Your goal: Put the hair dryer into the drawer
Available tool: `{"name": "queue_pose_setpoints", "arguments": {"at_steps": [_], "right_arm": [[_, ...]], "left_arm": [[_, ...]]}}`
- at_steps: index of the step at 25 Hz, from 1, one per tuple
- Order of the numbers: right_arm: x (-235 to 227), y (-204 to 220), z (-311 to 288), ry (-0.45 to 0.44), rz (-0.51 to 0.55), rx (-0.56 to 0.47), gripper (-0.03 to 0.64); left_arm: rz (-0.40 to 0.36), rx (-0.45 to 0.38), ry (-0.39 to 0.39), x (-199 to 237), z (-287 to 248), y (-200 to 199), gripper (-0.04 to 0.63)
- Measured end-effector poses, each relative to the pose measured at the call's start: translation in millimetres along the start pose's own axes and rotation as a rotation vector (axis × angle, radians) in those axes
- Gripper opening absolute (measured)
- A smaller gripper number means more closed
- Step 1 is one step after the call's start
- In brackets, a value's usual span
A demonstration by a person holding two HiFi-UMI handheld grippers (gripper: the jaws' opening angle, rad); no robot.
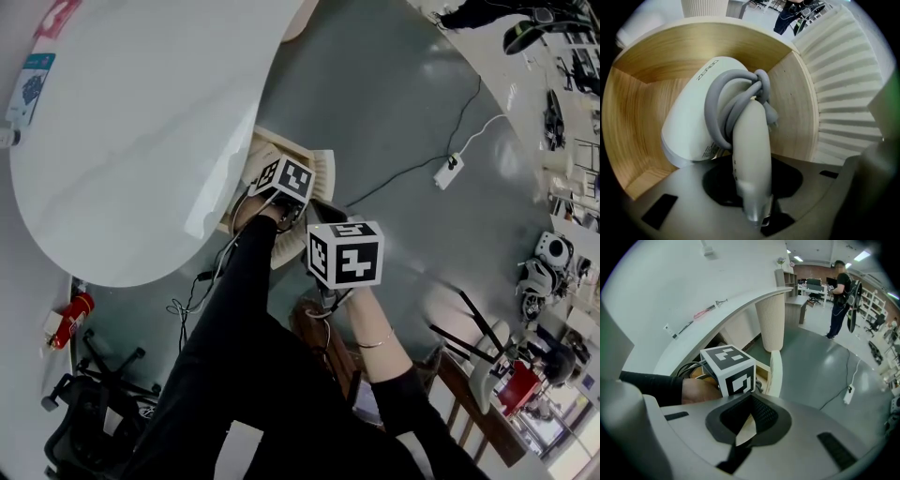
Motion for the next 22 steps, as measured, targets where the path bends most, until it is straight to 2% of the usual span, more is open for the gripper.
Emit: {"name": "queue_pose_setpoints", "arguments": {"at_steps": [6, 14, 17, 22], "right_arm": [[-2, 2, 1, 0.01, -0.01, 0.002, 0.002], [-8, 8, 9, 0.027, -0.028, 0.0, 0.002], [-8, 9, 12, 0.032, -0.026, -0.007, 0.002], [-11, 8, 21, 0.047, -0.031, -0.031, 0.002]], "left_arm": [[-0.082, 0.082, -0.093, 5, 0, 5, 0.137], [-0.181, 0.107, -0.185, -1, 13, 15, 0.172], [-0.201, 0.072, -0.229, -2, 25, 21, 0.173], [-0.207, -0.066, -0.284, -5, 44, 30, 0.173]]}}
Point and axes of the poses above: the fingertips, and each gripper's own axes: z backward along the fingers, x to its left, y out of its underside, the point moved 7 cm from there along z, backward along the fingers, and after that the axes turned 7 degrees about y, right-handed, at the moved point
